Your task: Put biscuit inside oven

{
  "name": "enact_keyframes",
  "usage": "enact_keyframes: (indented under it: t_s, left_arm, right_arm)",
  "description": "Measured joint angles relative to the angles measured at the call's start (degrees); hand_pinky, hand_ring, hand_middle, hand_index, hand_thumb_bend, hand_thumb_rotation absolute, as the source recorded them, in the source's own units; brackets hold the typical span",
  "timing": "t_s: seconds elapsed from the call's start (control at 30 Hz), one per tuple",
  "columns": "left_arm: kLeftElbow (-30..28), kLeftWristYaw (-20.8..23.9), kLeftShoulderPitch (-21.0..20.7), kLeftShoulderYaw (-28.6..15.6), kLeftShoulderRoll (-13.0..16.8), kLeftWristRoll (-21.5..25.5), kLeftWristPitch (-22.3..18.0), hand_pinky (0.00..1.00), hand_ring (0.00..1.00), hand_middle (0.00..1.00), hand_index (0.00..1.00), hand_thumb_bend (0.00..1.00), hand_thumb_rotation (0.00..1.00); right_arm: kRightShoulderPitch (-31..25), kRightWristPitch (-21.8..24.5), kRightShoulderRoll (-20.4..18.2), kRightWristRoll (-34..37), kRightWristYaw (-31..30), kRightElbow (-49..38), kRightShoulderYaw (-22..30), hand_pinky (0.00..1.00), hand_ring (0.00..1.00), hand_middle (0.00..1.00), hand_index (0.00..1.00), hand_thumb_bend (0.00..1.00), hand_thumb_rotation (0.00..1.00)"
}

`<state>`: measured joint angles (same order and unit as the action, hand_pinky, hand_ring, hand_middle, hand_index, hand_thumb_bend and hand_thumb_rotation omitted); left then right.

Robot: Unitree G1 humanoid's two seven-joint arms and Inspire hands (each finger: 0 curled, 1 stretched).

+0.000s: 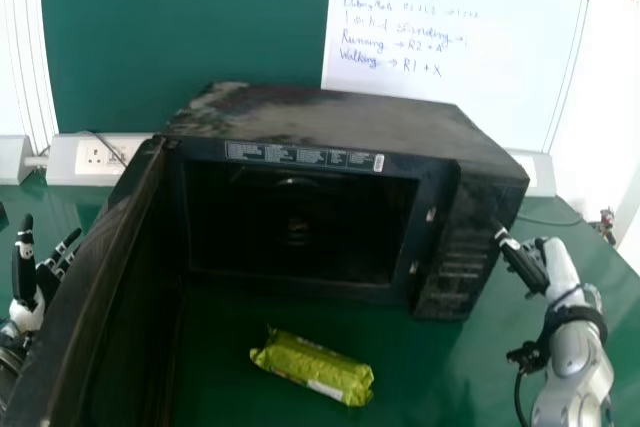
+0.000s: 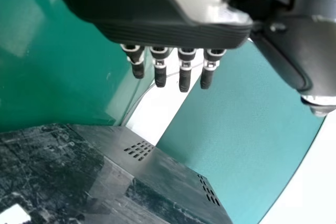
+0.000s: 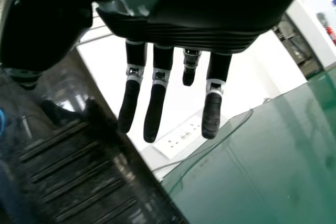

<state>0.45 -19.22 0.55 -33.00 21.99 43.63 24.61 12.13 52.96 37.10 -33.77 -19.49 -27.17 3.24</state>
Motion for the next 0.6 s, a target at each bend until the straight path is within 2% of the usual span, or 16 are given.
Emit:
enact_keyframes:
  t_s: [0.23,0.37,0.43,0.5,0.6]
  left_arm:
    - [0.0,0.0,0.0,-0.2,0.0,0.0,0.0,0.68,0.74,0.77,0.78,0.67,0.0]
    - [0.0,0.0,0.0,-0.2,0.0,0.0,0.0,0.68,0.74,0.77,0.78,0.69,0.0]
    - [0.0,0.0,0.0,-0.2,0.0,0.0,0.0,0.68,0.74,0.77,0.78,0.68,0.0]
    - [0.0,0.0,0.0,-0.2,0.0,0.0,0.0,0.68,0.74,0.77,0.79,0.67,0.0]
    - [0.0,0.0,0.0,-0.2,0.0,0.0,0.0,0.67,0.74,0.77,0.78,0.68,0.0]
  right_arm:
    - [-0.1,2.0,4.7,0.5,-7.0,-5.1,-0.9,0.3,0.4,0.5,0.52,0.95,0.1]
    - [-0.5,2.0,6.5,2.6,-10.6,-7.5,-0.5,0.21,0.3,0.41,0.55,0.99,0.11]
    - [-0.6,2.0,7.8,3.3,-12.5,-8.5,-0.5,0.21,0.3,0.41,0.56,0.99,0.11]
    - [-0.6,2.0,9.2,4.2,-14.3,-9.5,-0.5,0.3,0.39,0.47,0.56,1.0,0.14]
    - [-0.6,-0.4,11.0,5.7,-16.0,-10.3,-0.1,0.36,0.44,0.52,0.56,1.0,0.17]
